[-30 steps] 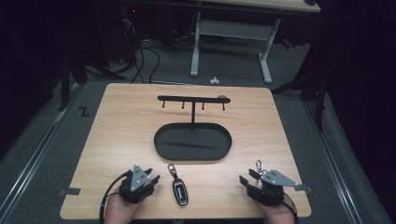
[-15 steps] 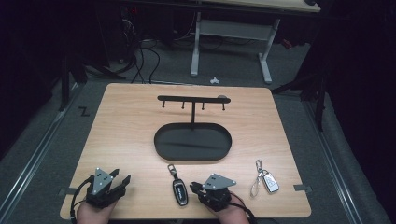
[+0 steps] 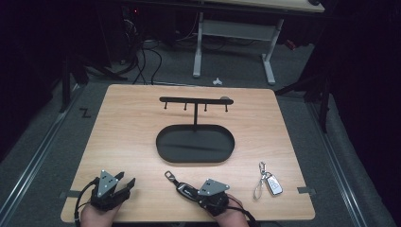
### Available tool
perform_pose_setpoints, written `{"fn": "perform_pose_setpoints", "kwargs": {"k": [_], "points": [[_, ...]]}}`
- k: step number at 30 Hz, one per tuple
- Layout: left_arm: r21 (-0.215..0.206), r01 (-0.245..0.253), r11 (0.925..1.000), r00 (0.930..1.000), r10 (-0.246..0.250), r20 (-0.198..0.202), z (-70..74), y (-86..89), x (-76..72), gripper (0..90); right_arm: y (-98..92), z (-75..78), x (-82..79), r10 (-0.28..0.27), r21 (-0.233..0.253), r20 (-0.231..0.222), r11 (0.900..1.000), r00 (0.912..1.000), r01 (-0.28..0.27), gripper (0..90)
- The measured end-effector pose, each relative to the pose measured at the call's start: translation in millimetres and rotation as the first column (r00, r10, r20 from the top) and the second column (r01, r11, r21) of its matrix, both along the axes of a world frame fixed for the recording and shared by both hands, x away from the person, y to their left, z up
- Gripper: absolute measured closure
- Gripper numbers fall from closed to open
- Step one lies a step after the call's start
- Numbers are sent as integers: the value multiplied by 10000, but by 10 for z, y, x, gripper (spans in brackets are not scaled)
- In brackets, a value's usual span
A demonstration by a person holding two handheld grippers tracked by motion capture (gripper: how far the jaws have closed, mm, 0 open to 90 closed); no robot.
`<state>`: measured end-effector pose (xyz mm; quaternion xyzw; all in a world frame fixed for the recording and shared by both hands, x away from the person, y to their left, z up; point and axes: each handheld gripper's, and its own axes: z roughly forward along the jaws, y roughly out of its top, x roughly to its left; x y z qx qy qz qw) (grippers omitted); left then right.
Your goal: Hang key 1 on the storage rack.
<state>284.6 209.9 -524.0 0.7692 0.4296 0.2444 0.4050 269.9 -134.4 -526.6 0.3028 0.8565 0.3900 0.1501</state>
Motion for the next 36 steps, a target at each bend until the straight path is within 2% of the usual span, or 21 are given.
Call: {"fn": "perform_pose_setpoints", "kwargs": {"k": [7, 14, 17, 20, 23, 25, 26, 29, 32, 34, 36], "points": [[97, 362, 9993, 9993, -363, 84, 7, -84, 7, 501, -354, 4, 109, -878, 104, -202, 9961, 9959, 880, 898], [191, 769, 9969, 9969, -772, 152, 14, -172, 26, 504, -747, 44, 84, -1753, -273, -237, 9842, 9842, 1747, 898], [247, 942, 9952, 9954, -946, 178, 18, -216, 31, 504, -941, 60, 46, -2241, -422, -234, 9739, 9743, 2230, 897], [279, 1071, 9939, 9940, -1077, 208, 20, -249, 37, 504, -1147, 63, 2, -2797, -435, -174, 9594, 9599, 2788, 894], [243, 1133, 9933, 9932, -1139, 241, 25, -278, 52, 505, -1319, 61, -42, -3295, -189, -316, 9441, 9436, 3291, 880], [234, 1162, 9930, 9929, -1167, 247, 28, -288, 59, 506, -1356, 62, -54, -3382, -91, -373, 9411, 9403, 3381, 869], [227, 1199, 9925, 9924, -1204, 252, 33, -301, 67, 505, -1400, 85, -88, -3386, 235, -372, 9403, 9402, 3396, 830], [227, 1327, 9909, 9907, -1333, 279, 35, -344, 85, 505, -1395, 137, -128, -3295, 575, -175, 9422, 9440, 3300, 701], [305, 1406, 9896, 9897, -1413, 210, 18, -356, 82, 505, -1374, 163, -123, -2903, 962, -158, 9520, 9568, 2904, 493], [345, 1407, 9894, 9897, -1415, 215, 14, -339, 67, 505, -1358, 160, -92, -2654, 1075, -244, 9578, 9638, 2664, 374], [293, 1326, 9907, 9907, -1334, 262, 21, -302, 48, 504, -1343, 145, -56, -2562, 1008, -356, 9607, 9660, 2585, 302]]}}
